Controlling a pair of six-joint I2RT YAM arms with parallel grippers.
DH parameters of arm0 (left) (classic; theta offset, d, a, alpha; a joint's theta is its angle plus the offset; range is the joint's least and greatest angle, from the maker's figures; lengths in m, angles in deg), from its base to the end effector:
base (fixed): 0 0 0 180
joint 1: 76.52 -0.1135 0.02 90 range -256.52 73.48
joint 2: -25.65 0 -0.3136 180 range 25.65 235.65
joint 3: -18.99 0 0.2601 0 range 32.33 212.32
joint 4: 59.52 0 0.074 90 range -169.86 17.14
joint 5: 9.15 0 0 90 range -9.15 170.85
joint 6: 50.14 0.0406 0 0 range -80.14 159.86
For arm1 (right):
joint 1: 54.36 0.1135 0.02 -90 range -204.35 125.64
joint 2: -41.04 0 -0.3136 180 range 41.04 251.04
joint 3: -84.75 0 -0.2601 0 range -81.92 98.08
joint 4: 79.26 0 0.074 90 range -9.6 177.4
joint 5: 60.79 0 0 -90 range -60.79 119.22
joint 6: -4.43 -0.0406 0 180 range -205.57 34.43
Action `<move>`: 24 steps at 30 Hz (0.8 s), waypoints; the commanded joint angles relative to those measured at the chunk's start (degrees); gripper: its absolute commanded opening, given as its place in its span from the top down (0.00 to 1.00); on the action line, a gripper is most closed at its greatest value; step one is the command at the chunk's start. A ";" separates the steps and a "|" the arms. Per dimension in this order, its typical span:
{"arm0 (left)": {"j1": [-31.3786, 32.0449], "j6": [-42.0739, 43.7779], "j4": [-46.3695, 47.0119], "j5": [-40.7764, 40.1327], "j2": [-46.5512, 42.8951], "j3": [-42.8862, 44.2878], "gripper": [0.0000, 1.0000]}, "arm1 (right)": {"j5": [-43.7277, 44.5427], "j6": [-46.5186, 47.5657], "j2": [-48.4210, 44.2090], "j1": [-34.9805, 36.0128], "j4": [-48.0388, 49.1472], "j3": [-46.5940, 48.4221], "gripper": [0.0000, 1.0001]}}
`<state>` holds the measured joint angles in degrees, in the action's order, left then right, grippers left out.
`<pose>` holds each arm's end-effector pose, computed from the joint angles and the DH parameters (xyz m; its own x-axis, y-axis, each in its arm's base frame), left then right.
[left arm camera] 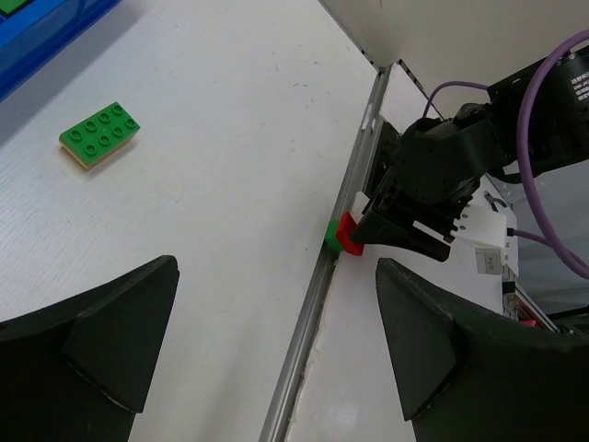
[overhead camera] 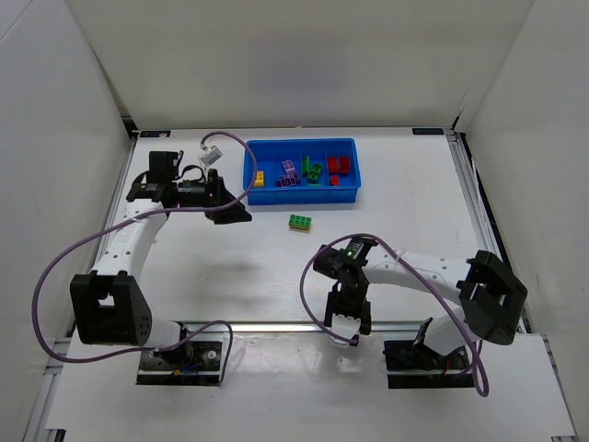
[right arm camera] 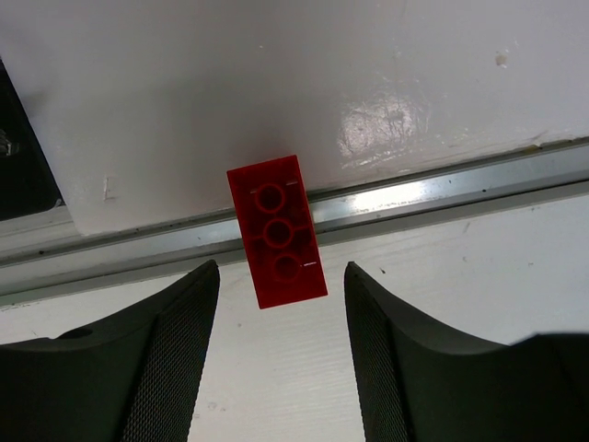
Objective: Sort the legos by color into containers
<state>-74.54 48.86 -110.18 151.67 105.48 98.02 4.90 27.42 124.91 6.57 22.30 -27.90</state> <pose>0.2776 -0.0480 0.3502 -0.6783 0.0749 -0.7310 0.7144 0.3000 -0.6322 0.0953 0.2059 0.2408 0.9064 -0.0962 -0.4113 -0.1413 -0.9867 -0.0806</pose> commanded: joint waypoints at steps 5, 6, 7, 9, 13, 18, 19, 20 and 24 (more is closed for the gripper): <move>-1.27 0.58 -0.03 3.18 -0.56 -0.04 0.01 | -1.96 7.95 1.20 0.77 -3.02 2.05 0.39; -1.27 0.76 -0.03 3.26 -0.29 -0.12 0.01 | -1.96 7.77 1.29 0.86 -2.75 1.79 0.40; -1.27 0.59 -0.12 3.26 -0.20 -0.21 0.01 | -2.31 7.77 1.29 0.86 -2.84 1.79 0.40; -1.27 0.67 -0.12 3.44 0.32 0.05 0.01 | -2.58 7.33 1.90 0.86 -2.66 1.79 0.40; -1.27 0.59 -0.03 3.97 1.20 0.31 0.01 | -2.93 7.42 2.34 0.86 -2.84 1.97 0.40; -2.59 1.02 -0.03 3.97 1.55 0.14 0.01 | -2.84 7.60 2.78 0.60 -2.93 2.14 0.40; -2.59 0.94 -0.03 4.14 1.82 0.23 0.01 | -3.02 7.68 2.96 0.68 -3.19 2.32 0.40; -2.77 0.94 -0.03 4.14 2.17 0.40 0.00 | -3.11 7.68 3.13 0.69 -3.36 2.32 0.40; -2.86 0.94 -0.03 4.49 2.87 0.67 0.01 | -3.28 8.21 4.71 0.60 -4.07 3.37 0.41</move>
<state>-77.10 48.88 -110.18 153.49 108.45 98.02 3.24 27.42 128.43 7.01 20.90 -26.87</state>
